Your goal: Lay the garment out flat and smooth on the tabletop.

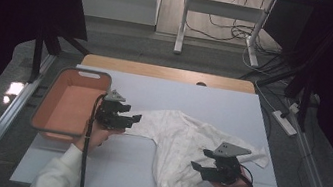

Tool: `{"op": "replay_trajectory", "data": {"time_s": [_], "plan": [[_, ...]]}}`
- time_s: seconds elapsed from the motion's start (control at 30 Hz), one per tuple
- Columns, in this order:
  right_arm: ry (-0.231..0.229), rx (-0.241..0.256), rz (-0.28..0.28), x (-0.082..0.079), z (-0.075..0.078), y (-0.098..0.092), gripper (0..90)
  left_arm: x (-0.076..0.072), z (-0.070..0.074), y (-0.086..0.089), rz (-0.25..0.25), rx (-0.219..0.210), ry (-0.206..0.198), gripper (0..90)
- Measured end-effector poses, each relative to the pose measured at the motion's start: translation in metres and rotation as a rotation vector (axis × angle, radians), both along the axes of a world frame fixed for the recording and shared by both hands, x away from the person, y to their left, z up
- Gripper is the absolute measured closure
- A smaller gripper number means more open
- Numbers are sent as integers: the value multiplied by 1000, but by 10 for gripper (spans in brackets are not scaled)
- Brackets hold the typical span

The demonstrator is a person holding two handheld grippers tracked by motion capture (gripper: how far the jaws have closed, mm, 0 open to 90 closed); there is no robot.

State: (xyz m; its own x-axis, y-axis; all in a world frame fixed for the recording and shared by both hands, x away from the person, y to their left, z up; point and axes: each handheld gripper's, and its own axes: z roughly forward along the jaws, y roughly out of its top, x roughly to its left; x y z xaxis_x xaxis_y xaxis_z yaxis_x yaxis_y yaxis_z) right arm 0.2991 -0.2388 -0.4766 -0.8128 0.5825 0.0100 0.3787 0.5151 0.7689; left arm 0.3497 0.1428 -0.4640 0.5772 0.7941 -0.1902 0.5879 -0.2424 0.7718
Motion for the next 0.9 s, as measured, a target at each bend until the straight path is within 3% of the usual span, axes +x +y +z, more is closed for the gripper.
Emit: {"op": "replay_trajectory", "data": {"time_s": [0.23,0.37,0.57,0.63,0.73,0.8,0.9], "plan": [[5,-2,105,-24,7,27,356,0,-4,-5,-10,14,9,384],[33,-19,163,-37,6,41,358,0,-6,-7,-16,22,11,384],[73,-113,227,-61,-4,57,382,0,-8,-10,-23,30,16,383],[81,-148,236,-68,-9,59,443,0,-8,-11,-27,35,19,382],[79,-189,221,-70,-13,57,665,0,-9,-12,-29,38,21,382],[103,-200,225,-68,-15,56,812,0,-9,-13,-30,41,22,382],[102,-206,232,-67,-14,56,882,0,-10,-14,-32,44,22,380]]}}
